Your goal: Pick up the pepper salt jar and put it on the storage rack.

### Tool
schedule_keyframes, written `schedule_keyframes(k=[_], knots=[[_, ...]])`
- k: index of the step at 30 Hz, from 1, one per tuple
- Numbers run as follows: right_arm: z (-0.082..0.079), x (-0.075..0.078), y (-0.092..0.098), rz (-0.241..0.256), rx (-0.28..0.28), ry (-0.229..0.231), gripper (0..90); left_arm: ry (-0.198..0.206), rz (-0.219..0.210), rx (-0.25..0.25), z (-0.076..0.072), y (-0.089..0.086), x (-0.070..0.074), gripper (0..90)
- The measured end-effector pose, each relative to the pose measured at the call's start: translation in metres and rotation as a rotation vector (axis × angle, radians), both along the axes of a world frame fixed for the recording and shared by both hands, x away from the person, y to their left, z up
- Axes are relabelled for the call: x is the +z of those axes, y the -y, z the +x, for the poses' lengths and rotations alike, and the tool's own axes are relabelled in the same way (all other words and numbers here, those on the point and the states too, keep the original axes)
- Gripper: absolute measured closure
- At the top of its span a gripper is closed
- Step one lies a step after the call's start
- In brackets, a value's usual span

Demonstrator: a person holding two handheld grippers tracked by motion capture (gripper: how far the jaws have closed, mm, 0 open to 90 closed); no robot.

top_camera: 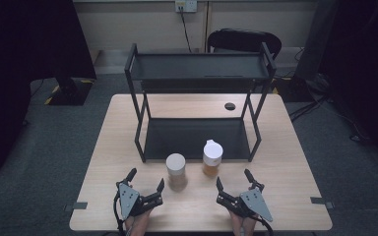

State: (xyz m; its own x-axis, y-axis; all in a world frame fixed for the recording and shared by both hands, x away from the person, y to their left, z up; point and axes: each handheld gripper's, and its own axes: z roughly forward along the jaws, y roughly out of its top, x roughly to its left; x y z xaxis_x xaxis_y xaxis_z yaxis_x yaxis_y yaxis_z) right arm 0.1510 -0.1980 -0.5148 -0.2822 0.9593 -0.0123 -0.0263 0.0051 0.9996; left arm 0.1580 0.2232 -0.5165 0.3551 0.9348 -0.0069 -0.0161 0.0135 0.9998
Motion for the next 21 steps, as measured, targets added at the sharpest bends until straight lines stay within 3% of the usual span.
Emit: schedule_keyframes(k=[21], knots=[[-0.0001, -0.0001, 0.0004, 0.0, 0.003, 0.0, 2.4, -0.014, -0.001, -0.006, 0.0024, -0.0002, 0.0024, 0.2]])
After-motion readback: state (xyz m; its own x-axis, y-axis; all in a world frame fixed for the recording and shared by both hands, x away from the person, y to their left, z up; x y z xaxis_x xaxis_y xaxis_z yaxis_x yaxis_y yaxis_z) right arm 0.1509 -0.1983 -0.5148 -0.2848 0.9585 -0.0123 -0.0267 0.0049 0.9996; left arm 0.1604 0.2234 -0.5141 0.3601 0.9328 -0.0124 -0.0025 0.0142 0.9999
